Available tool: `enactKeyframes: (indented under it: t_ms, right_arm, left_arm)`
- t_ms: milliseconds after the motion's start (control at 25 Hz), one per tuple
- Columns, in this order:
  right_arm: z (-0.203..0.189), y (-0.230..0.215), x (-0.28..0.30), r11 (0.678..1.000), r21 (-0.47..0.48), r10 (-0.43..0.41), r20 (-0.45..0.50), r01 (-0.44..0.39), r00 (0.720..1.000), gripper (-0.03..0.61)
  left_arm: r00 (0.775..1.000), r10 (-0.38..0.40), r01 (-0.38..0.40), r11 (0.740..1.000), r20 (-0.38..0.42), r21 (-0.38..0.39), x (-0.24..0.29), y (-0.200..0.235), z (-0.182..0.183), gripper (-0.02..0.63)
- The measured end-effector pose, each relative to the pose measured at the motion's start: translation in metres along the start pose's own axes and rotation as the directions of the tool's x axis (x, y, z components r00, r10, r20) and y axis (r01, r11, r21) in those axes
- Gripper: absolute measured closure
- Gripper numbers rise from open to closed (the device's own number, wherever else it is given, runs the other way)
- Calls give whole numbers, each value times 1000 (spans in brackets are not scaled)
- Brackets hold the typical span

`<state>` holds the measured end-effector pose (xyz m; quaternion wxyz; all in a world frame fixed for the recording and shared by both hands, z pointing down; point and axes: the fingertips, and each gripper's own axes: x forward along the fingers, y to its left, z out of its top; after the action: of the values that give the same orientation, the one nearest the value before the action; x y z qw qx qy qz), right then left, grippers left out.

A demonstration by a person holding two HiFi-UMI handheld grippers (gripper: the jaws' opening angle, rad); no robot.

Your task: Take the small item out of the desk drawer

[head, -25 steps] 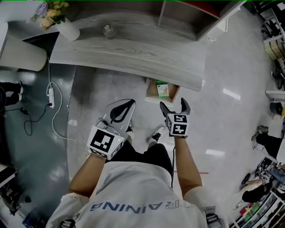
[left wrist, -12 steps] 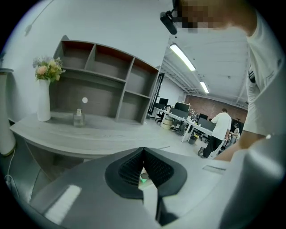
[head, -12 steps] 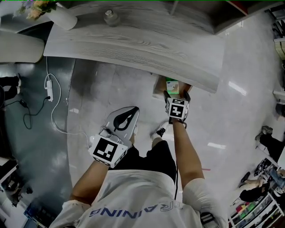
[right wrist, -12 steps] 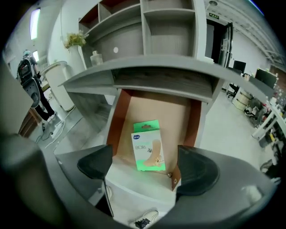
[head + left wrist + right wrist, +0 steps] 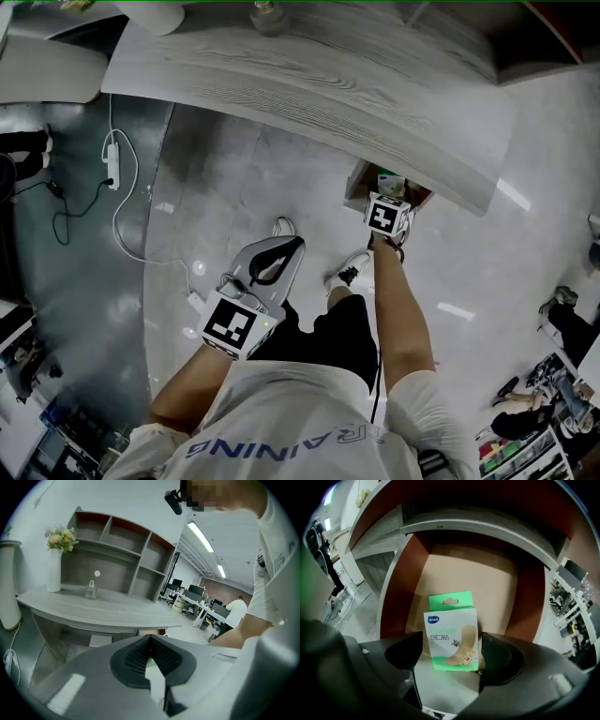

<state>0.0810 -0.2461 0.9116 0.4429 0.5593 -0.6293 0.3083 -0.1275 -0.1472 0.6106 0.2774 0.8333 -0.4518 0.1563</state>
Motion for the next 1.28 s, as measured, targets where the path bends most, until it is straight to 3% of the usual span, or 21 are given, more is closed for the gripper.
enactKeyframes:
  t_ms: [160, 360, 800, 1040, 1280]
  right_arm:
    - [1, -1, 0, 1000, -13, -19, -2, 19, 1000, 221]
    - [2, 2, -8, 998, -52, -24, 17, 25, 1000, 229]
    - [14, 15, -91, 981, -193, 40, 196, -1, 980, 247]
    - [18, 2, -120, 986, -167, 35, 246, 6, 969, 250]
    - [41, -5, -192, 990, -142, 58, 368, -5, 928, 252]
  left_arm:
    - [1000, -2, 2, 999, 1, -33, -2, 5, 0, 612]
    - [1000, 3, -2, 999, 17, -43, -6, 7, 3, 612]
    - [997, -9, 13, 999, 74, -48, -22, -10, 32, 612]
    - [994, -18, 20, 1000, 108, -17, -32, -24, 47, 612]
    - [987, -42, 37, 999, 156, 37, -44, -44, 74, 612]
